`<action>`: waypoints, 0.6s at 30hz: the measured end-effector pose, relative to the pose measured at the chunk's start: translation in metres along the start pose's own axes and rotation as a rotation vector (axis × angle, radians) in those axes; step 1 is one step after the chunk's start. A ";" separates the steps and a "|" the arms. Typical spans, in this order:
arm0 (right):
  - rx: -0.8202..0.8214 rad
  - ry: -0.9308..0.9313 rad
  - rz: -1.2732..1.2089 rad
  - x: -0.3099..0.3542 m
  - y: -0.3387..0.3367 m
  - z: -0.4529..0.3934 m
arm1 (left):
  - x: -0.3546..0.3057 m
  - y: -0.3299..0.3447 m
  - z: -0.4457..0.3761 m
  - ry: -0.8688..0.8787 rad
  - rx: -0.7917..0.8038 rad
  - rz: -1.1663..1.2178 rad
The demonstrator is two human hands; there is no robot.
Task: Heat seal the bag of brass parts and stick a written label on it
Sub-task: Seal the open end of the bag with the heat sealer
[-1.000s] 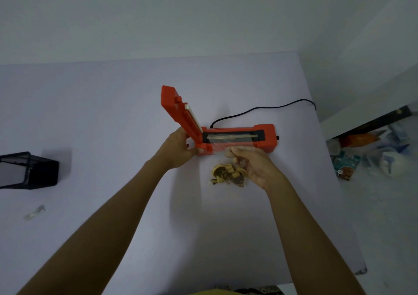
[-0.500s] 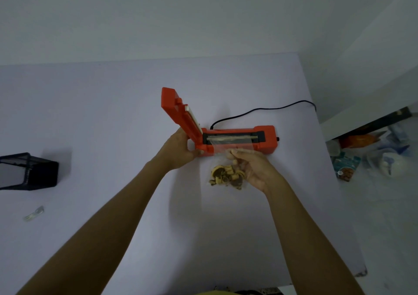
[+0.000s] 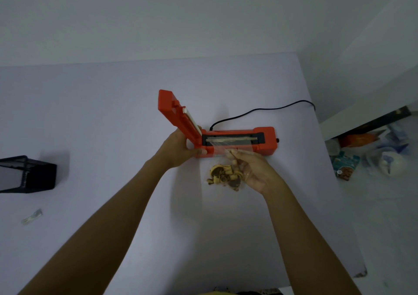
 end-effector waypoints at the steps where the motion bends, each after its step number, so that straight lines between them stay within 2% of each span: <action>1: 0.000 0.000 0.001 0.000 0.000 0.000 | 0.001 0.000 0.000 -0.001 0.000 -0.003; 6: 0.006 -0.011 -0.116 0.011 -0.003 0.003 | 0.007 0.000 -0.003 -0.018 -0.019 -0.036; 11: 0.009 -0.092 0.129 0.029 -0.024 0.013 | 0.007 -0.001 -0.003 -0.022 -0.043 -0.022; 18: -0.020 -0.087 0.153 0.020 -0.037 0.023 | 0.005 0.000 -0.001 -0.033 -0.047 -0.019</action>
Point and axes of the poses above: each hand's wrist, its own z-axis away from the middle knuckle, its own y-axis out of the palm, x = y × z, the point moved 7 cm from there along -z, towards the middle knuckle, and after that the axes turned 11 degrees about -y, right-handed, at the moved point
